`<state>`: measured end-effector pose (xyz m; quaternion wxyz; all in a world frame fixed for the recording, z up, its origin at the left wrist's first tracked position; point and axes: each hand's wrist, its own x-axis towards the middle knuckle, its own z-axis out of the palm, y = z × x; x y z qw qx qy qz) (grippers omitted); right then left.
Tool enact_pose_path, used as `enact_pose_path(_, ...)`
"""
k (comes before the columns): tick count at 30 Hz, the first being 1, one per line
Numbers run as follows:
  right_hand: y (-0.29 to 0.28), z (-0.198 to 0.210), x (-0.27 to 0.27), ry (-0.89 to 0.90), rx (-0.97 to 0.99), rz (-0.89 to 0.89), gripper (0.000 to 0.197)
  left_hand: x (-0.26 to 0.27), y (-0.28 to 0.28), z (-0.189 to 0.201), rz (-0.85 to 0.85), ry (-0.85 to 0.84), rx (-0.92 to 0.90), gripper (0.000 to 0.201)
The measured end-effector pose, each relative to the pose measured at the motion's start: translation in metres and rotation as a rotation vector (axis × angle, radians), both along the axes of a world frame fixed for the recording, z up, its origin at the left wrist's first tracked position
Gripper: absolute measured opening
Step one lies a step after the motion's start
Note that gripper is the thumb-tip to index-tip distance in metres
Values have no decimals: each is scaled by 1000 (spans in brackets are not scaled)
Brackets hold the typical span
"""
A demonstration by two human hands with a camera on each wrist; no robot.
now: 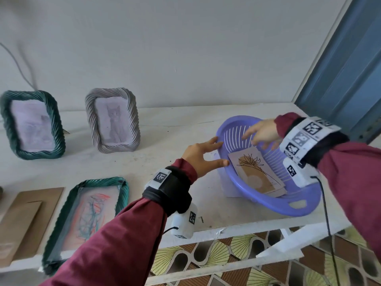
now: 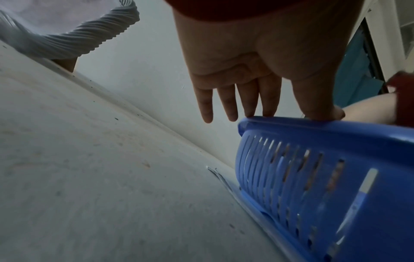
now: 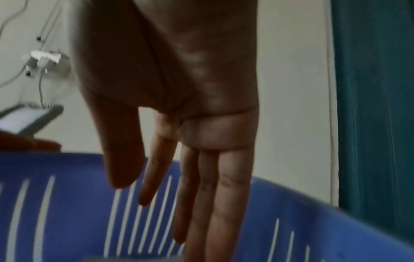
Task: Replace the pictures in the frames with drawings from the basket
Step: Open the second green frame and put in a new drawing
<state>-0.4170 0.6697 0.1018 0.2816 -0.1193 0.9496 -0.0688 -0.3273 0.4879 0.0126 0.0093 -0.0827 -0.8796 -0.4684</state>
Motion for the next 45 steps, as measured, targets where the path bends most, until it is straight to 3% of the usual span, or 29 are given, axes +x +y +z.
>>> enact_pose_path(3,-4,-16,-11,-38,282,154,48,1,0,1,-9,4,-26,62)
enact_pose_path(7,-10,-30,-18,37,404,163,51,0,0,2,-13,-2,-39,61)
enact_pose_path(12,-6,-46,-27,164,363,102,49,-1,0,2,-14,-13,-31,61)
enact_pose_path(15,-1,-49,-30,275,249,60,34,-1,0,4,-18,-24,-35,62)
enact_pose_path(19,-2,-37,-25,357,192,62,19,0,1,5,-18,-24,-48,63)
enact_pose_path(22,0,-25,-20,434,151,44,20,1,1,5,-15,-19,-41,62)
enact_pose_path(26,7,-3,-10,496,-40,-13,27,3,2,2,14,5,-26,60)
enact_pose_path(30,9,24,13,581,-378,-33,27,8,2,0,83,65,21,53)
enact_pose_path(35,-8,47,56,656,-710,-33,29,23,-2,17,191,152,244,45)
enact_pose_path(40,-46,41,93,526,-1043,-176,37,53,-12,43,132,190,516,52)
enact_pose_path(45,-93,15,115,277,-1299,-377,38,80,-39,47,122,115,620,75)
